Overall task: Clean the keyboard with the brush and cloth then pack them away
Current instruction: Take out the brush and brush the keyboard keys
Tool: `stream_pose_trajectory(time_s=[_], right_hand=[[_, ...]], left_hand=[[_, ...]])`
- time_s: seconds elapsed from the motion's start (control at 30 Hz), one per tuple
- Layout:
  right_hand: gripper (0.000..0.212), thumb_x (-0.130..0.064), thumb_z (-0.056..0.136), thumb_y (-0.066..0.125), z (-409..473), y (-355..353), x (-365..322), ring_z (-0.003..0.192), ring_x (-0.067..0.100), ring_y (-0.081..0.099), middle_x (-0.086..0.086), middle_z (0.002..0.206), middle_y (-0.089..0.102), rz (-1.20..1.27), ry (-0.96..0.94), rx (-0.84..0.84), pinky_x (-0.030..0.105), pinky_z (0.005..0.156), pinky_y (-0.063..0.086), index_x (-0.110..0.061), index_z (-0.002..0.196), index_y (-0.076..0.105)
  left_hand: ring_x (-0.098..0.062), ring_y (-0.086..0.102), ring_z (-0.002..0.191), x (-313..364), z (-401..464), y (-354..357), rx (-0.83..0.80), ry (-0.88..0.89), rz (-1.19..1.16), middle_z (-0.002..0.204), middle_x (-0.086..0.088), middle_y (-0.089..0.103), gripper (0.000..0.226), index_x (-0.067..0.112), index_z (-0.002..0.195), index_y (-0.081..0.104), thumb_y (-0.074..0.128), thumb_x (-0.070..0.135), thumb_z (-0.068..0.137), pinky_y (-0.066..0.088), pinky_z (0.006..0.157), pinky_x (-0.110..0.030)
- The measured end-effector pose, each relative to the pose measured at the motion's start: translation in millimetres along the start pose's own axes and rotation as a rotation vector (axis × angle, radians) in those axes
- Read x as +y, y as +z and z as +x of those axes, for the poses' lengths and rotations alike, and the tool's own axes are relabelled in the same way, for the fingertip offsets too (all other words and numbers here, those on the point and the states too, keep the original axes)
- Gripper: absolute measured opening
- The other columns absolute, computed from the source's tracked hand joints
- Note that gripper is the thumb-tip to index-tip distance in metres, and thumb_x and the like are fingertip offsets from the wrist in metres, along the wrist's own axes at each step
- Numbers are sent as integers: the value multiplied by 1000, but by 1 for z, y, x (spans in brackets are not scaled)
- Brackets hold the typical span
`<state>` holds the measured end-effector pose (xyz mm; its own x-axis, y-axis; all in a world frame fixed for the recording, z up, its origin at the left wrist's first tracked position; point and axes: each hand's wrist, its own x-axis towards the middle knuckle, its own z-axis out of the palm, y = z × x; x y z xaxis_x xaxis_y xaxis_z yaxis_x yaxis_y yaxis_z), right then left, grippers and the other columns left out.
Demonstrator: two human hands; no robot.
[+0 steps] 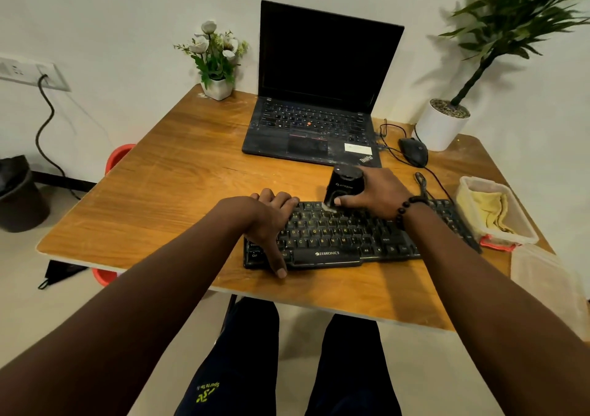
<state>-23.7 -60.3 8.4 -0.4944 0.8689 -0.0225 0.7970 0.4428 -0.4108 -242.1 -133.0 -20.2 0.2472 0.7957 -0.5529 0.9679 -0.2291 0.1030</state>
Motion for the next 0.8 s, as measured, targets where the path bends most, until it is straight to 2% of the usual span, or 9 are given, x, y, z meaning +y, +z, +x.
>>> stream_pose_trajectory(time_s=[0.07, 0.13, 0.2, 0.33, 0.43, 0.5, 0.63, 0.73, 0.8], right_hand=[[50, -28, 76, 79, 2, -3, -2, 98, 12, 57, -1, 112, 65, 7, 12, 78, 21, 79, 44, -18, 120, 57], [48, -34, 77, 77, 0, -4, -2, 96, 10, 58, -4, 108, 64, 119, 21, -14, 21, 77, 46, -20, 117, 56], [51, -37, 76, 77, -4, 2, -3, 100, 13, 60, -3, 112, 65, 123, 3, -97, 23, 80, 48, -19, 119, 56], [57, -27, 77, 78, 2, 9, -13, 107, 17, 58, 2, 118, 65, -4, -9, 91, 21, 82, 46, -16, 128, 55], [52, -31, 77, 78, 4, 10, -18, 98, 11, 59, -5, 108, 64, 90, -44, 25, 14, 71, 44, -18, 122, 57], [49, -33, 76, 79, 4, 15, -19, 101, 12, 59, -5, 109, 65, 59, -67, -27, 18, 77, 45, -19, 118, 58], [56, -27, 77, 77, 13, 14, -22, 109, 18, 58, 4, 119, 64, -43, -13, 56, 29, 90, 49, -15, 127, 54], [52, -35, 77, 77, 10, 14, -22, 95, 11, 62, -1, 112, 66, 107, -29, -26, 24, 76, 52, -21, 122, 55], [52, -35, 76, 77, 8, 19, -22, 96, 10, 60, -1, 114, 65, 88, -29, -30, 21, 76, 47, -20, 121, 56]], left_hand=[[-35, -2, 147, 0, 0, 0, 1, 1, 5, 164, 4, -12, 153, 22, 156, -19, 83, 71, 53, 13, 119, -55], [-35, -3, 148, 0, 2, 0, 2, 1, 9, 164, 4, -12, 154, 22, 156, -19, 83, 72, 52, 13, 120, -55], [-35, -2, 148, 0, 2, 1, 0, -2, 7, 164, 4, -12, 155, 23, 156, -19, 83, 73, 51, 13, 120, -56], [-35, -1, 147, 0, 1, 1, 7, -2, 12, 164, 4, -11, 154, 22, 156, -18, 82, 73, 51, 15, 120, -56], [-34, -1, 147, 2, 0, 1, 12, -3, 12, 164, 4, -10, 153, 22, 156, -18, 83, 71, 53, 14, 119, -54], [-34, 0, 147, 2, 0, 1, 17, -4, 13, 164, 4, -10, 153, 22, 156, -17, 83, 71, 52, 14, 119, -54], [-34, -2, 147, 2, -1, 0, 13, -7, -2, 163, 5, -11, 153, 23, 156, -18, 84, 70, 53, 15, 119, -55], [-35, -3, 147, 2, 0, 1, 11, -9, -4, 163, 5, -11, 153, 23, 156, -18, 84, 71, 52, 14, 119, -55], [-35, -2, 147, 0, 2, 1, 5, -11, 0, 164, 5, -11, 154, 23, 156, -18, 83, 72, 51, 15, 120, -56]])
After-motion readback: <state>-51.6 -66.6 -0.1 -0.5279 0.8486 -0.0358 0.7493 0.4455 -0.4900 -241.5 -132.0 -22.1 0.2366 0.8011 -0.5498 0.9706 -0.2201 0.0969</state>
